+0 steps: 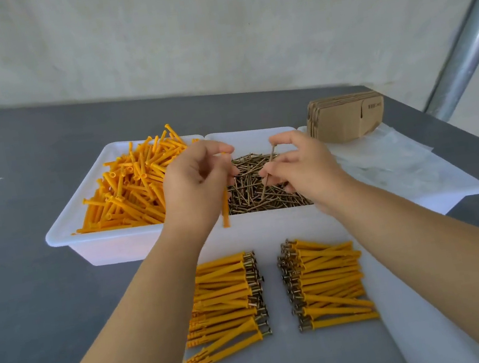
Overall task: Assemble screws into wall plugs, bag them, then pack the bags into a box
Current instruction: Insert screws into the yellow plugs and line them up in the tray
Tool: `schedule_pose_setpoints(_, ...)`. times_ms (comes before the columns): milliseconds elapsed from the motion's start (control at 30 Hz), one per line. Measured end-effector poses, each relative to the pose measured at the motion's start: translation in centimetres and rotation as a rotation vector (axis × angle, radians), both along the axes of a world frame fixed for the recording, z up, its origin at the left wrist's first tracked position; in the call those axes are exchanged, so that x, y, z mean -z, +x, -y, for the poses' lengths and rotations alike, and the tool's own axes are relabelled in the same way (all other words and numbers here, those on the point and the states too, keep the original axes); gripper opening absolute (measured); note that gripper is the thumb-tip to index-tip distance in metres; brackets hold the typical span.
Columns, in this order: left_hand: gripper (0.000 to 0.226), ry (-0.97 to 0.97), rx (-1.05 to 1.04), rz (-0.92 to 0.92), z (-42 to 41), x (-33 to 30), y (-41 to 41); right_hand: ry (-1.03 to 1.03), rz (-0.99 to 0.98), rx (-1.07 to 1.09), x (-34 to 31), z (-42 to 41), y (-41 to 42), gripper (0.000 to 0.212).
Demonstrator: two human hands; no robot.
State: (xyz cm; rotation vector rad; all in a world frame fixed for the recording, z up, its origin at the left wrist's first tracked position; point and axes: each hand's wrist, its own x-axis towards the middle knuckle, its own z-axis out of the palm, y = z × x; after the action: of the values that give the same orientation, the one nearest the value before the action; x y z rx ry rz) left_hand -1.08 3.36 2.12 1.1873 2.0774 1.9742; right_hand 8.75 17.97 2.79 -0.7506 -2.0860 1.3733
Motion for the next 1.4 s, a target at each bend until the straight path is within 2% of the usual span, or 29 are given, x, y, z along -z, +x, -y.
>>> schedule_pose_setpoints(100, 0.007, 0.128, 0.015, 0.2, -0.7, 0.0, 1.0, -0.406, -0.212, 0.048, 0.3, 0.4, 2.4, 0.03)
schedule_pose_setpoints(167, 0.009, 0.134, 0.039, 0.324, -0.9, 0.2, 1.0, -0.614, -0.284, 0.068, 1.2, 0.9, 3.4, 0.026)
schedule_pose_setpoints(267, 0.017, 0.031, 0.127, 0.424, -0.7, 0.8, 0.9, -0.722, -0.334, 0.112, 2.4, 1.6, 3.6, 0.029)
schedule_pose_setpoints(367, 0.027, -0.136, 0.197, 0.328, -0.5, 1.0, 0.8, -0.555, -0.326, 0.182, 2.7, 1.8, 3.6, 0.032)
schedule_pose_setpoints(500, 0.024, -0.444, 0.362, 0.009, -0.8, 1.4, 1.8, -0.249, -0.236, 0.162, 3.6, 2.2, 3.7, 0.035)
schedule_pose_setpoints(600, 0.015, -0.501, 0.428, -0.084, -1.5, 1.8, 2.9, 0.012, -0.138, 0.149, 4.3, 2.3, 3.6, 0.039)
schedule_pose_setpoints(667, 0.005, -0.526, 0.373, -0.175, -1.7, 1.8, 3.0, 0.079, -0.128, 0.188, 4.2, 2.0, 3.7, 0.038)
schedule_pose_setpoints(700, 0.008, -0.526, 0.34, -0.202, -1.8, 1.8, 2.9, 0.09, -0.142, 0.215, 4.1, 1.7, 3.9, 0.037)
schedule_pose_setpoints(833, 0.027, -0.511, 0.28, -0.126, -1.9, 1.9, 2.6, 0.067, -0.326, 0.309, 3.3, 1.1, 4.7, 0.026)
schedule_pose_setpoints(933, 0.027, -0.496, 0.342, -0.028, -2.0, 2.0, 2.8, -0.021, -0.483, 0.344, 2.8, 1.2, 5.0, 0.024)
schedule_pose_setpoints(1000, 0.026, -0.49, 0.384, 0.039, -2.1, 1.9, 3.0, -0.046, -0.518, 0.341, 2.7, 1.4, 5.0, 0.024)
schedule_pose_setpoints(1200, 0.026, -0.44, 0.455, 0.175, -2.0, 1.8, 3.7, -0.016, -0.424, 0.216, 3.2, 2.2, 4.7, 0.02)
schedule_pose_setpoints(1300, 0.034, -0.418, 0.41, 0.188, -1.9, 1.6, 3.4, 0.147, -0.305, 0.173, 3.8, 2.1, 4.7, 0.008)
schedule_pose_setpoints(1400, 0.04, -0.383, 0.357, 0.195, -1.6, 1.0, 2.7, 0.266, -0.269, 0.064, 3.8, 2.3, 4.6, 0.008)
